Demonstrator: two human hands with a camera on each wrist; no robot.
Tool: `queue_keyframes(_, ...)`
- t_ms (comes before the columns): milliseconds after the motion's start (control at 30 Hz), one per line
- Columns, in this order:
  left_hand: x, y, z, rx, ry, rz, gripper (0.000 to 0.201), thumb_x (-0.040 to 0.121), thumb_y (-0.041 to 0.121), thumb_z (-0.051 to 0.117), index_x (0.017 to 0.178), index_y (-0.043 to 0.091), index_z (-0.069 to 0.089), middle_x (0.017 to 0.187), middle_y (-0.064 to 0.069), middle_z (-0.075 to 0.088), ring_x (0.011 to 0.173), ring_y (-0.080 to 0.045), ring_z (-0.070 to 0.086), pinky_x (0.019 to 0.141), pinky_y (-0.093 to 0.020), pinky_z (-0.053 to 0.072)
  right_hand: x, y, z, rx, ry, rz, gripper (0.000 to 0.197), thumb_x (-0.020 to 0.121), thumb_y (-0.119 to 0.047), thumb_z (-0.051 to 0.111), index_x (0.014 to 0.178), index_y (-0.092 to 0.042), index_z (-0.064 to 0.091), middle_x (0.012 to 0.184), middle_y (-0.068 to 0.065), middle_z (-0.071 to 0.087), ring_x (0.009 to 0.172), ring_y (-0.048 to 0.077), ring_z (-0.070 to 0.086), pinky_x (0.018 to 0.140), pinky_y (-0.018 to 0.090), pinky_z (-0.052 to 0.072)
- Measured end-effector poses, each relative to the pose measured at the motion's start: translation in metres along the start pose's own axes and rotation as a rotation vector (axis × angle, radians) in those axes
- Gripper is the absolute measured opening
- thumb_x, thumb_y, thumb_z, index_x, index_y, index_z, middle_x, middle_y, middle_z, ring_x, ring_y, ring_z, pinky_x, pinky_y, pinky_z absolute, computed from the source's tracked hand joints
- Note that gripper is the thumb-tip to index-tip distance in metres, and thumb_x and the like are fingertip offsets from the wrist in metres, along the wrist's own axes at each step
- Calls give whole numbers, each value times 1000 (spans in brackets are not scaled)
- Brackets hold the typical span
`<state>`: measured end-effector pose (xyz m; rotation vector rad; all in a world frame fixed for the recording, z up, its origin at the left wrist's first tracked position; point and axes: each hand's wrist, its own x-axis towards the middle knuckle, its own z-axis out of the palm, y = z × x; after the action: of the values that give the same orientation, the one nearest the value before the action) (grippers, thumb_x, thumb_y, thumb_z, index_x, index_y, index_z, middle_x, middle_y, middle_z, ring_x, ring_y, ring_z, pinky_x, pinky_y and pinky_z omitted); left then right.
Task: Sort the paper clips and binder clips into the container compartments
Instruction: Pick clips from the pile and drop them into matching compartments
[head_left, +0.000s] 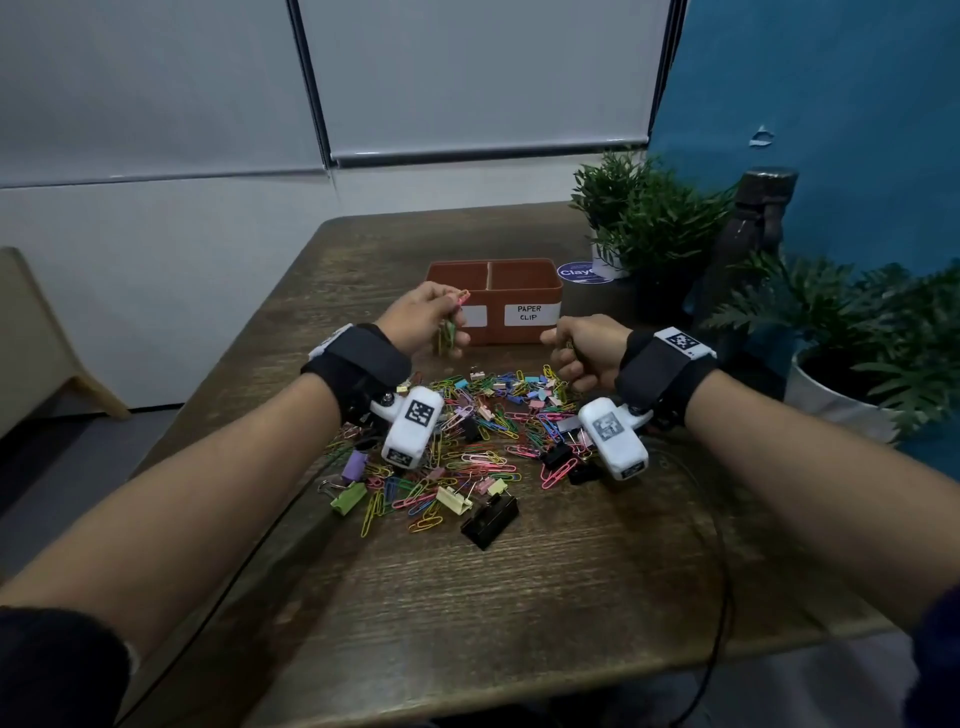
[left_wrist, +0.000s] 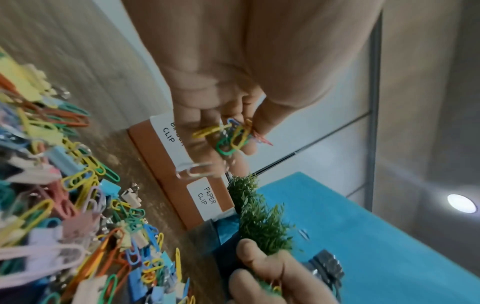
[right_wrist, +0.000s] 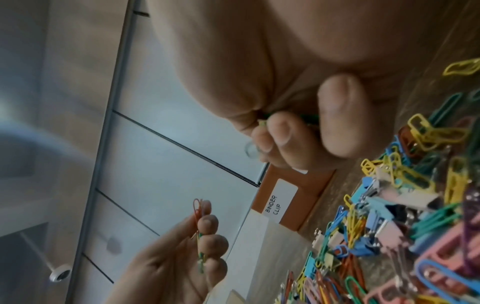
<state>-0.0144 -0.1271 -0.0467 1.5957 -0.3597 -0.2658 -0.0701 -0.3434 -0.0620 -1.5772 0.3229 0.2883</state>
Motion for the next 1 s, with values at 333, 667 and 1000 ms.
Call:
queue_keyframes(333,-8,-7,-60,-75,46,-325,45,99,51,34,77,17,54,57,5,32,34,-6,22,37,-10,16,5,-11,46,-263,-135,54,31,90,-23,37,63,-13,48,47,-3,37,34,9,28,38,13,20)
queue_keyframes(667,-36,-14,-81,384,-36,-414,38,99,39,45,66,21,41,44,10,25,32,-6,18,37,-11,14,3,-1,95,-1270,-124,-303,31,72,-43,85,95,-25,75,109,-3,69,87,13,63,63,25,47)
queue_keyframes(1000,-45,-13,-90,476,15,-380,35,99,40,46,71,19,47,44,9,29,32,-7,20,34,-14,16,14,3,111,-1420,-61,-426,12,76,-32,83,85,-26,77,104,-2,71,89,16,64,67,28,48)
